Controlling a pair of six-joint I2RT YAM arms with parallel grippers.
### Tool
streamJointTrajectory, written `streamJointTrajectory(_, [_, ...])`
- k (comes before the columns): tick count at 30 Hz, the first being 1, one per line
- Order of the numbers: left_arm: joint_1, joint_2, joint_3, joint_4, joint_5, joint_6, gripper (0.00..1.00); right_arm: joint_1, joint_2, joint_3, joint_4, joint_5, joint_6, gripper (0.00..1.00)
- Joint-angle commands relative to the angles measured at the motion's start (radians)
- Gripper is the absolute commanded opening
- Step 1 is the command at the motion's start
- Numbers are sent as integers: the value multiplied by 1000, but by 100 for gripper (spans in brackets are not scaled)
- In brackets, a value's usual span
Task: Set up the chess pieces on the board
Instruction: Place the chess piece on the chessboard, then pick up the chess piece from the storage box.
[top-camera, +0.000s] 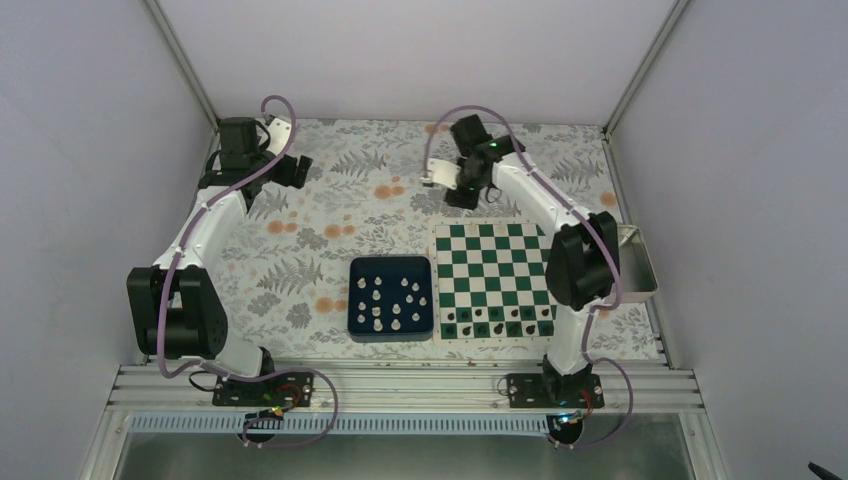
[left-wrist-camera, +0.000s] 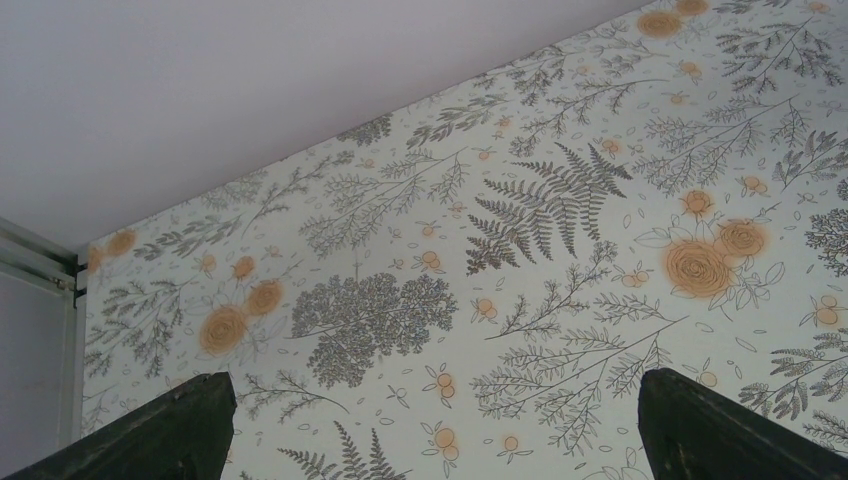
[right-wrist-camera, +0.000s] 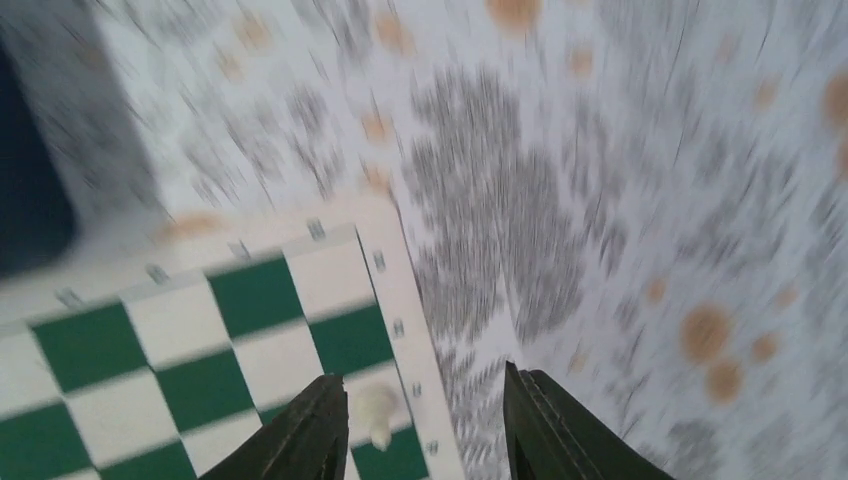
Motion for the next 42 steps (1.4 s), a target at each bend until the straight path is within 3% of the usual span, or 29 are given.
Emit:
streamJointTrajectory(1, [2, -4, 5, 7, 10, 11, 100, 187, -36, 104, -74, 22, 22, 42])
streamJointTrajectory(9, [2, -11, 0, 9, 3, 12, 100, 425, 33, 170, -124, -8, 36, 40])
streamJointTrajectory(17, [2, -8, 0, 9, 6, 12, 100, 517, 52, 67, -93, -79, 42, 36])
streamJointTrajectory(29, [2, -12, -6, 15, 3, 11, 100, 545, 133, -2, -12, -137, 36, 33])
streamJointTrajectory(42, [2, -11, -5, 12, 6, 11, 100, 545, 196, -15, 46, -104, 31, 30])
